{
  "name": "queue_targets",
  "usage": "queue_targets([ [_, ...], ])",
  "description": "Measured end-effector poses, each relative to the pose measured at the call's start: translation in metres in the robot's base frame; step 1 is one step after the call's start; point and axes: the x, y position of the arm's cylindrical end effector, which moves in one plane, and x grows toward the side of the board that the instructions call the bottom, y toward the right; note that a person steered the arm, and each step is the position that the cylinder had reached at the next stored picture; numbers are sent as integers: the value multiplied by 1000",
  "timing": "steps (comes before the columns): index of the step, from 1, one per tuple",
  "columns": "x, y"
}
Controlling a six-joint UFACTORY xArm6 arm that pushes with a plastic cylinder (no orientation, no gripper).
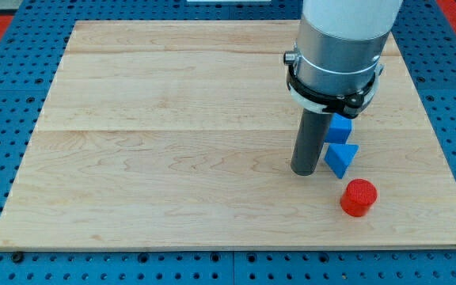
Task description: Move your arm to the right centre of the board
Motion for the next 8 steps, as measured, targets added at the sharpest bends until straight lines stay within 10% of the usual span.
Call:
queue_targets([
  [3,105,20],
  [5,17,223],
  [8,-134,217],
])
